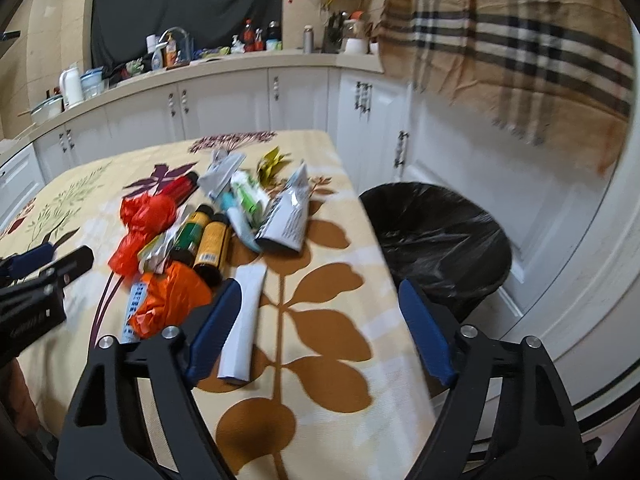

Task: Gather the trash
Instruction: 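Lower the right gripper onto the white tube and close on it, then grasp the blue tube with the left gripper while the right holds the white tube, then carry both tubes over the black bin and open both grippers, then return both grippers to the table and grasp the orange bag with the right, then grasp the red plastic bag with the left gripper while the right holds the orange bag, then carry both bags over the bin and open both grippers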

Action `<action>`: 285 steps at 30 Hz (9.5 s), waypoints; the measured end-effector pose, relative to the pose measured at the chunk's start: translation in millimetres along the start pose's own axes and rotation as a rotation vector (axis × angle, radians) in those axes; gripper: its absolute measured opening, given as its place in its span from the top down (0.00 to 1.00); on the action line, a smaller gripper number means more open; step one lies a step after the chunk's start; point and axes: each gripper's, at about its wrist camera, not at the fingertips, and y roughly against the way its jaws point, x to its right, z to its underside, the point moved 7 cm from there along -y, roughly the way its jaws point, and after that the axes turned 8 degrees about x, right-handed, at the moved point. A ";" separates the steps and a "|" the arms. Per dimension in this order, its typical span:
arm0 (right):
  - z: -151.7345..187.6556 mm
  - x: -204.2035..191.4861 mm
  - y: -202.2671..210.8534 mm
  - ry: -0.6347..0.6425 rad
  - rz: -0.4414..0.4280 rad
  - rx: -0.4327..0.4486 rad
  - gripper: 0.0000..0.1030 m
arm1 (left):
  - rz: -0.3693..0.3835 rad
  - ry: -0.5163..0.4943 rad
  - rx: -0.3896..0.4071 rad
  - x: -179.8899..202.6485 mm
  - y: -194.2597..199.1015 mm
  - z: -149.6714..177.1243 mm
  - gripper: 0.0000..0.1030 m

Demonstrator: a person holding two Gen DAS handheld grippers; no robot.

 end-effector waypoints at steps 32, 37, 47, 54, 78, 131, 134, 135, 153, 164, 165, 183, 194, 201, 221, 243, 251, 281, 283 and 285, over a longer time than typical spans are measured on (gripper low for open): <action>20.7 -15.8 0.5 0.020 -0.120 -0.057 0.84 | 0.096 -0.026 -0.056 38.4 10.5 15.1 0.42; 19.1 -4.8 7.8 -0.010 -0.121 -0.036 0.84 | 0.110 -0.076 -0.069 56.7 11.6 22.8 0.42; 20.3 -2.3 8.4 -0.030 -0.133 -0.033 0.84 | 0.075 -0.050 -0.140 43.0 -2.9 35.5 0.59; 21.2 -6.2 4.8 -0.021 -0.132 -0.045 0.84 | 0.095 -0.078 -0.111 46.8 -7.4 32.8 0.83; -15.5 6.5 27.3 -0.034 -0.104 0.057 0.85 | 0.239 -0.059 -0.002 47.0 35.4 5.6 0.93; -55.8 190.0 -134.4 -0.181 0.276 0.034 0.58 | 0.306 -0.191 -0.005 252.6 -143.2 -108.2 0.57; -60.4 181.8 -123.1 -0.178 0.264 0.044 0.57 | 0.302 -0.184 0.016 243.4 -131.5 -114.7 0.52; -61.6 178.0 -118.8 -0.178 0.257 0.047 0.57 | 0.299 -0.182 0.026 239.4 -126.9 -116.8 0.49; -49.2 56.3 -38.4 -0.086 0.070 0.060 0.42 | 0.088 -0.111 0.096 81.2 -43.8 -95.3 0.33; -30.1 -26.1 -15.6 0.004 -0.063 0.037 0.37 | -0.041 -0.084 0.065 2.4 -23.9 -53.6 0.33; -28.3 -32.6 -14.5 0.013 -0.072 0.035 0.36 | -0.050 -0.079 0.063 -3.6 -22.5 -51.3 0.33; 9.1 -79.3 -22.3 0.088 -0.133 -0.075 0.32 | -0.094 -0.037 0.037 -44.2 -19.2 -25.6 0.33; 8.9 -73.6 -13.3 0.083 -0.148 -0.063 0.50 | -0.048 -0.036 0.025 -30.3 -20.8 -22.2 0.33; -10.8 -52.9 1.9 0.083 -0.097 0.003 0.50 | 0.020 -0.026 0.018 -10.7 -24.1 -27.4 0.33; -35.3 11.6 -35.5 -0.020 -0.039 0.019 0.50 | 0.113 -0.019 -0.121 27.4 -75.7 -32.8 0.51; -39.6 16.6 -40.3 -0.032 -0.033 0.031 0.50 | 0.136 -0.004 -0.035 19.5 -43.3 -47.6 0.61; -59.2 46.2 -43.7 -0.032 0.033 0.085 0.50 | 0.197 -0.018 0.048 56.2 -43.3 -82.8 0.61; -74.7 186.5 -134.0 -0.140 0.256 0.084 0.50 | 0.366 -0.207 0.017 257.9 -136.6 -109.8 0.61; -73.6 190.6 -137.5 -0.142 0.263 0.081 0.49 | 0.364 -0.209 0.007 261.7 -142.1 -108.9 0.60; -72.8 194.5 -142.2 -0.147 0.270 0.075 0.48 | 0.362 -0.206 0.000 264.0 -147.2 -109.4 0.58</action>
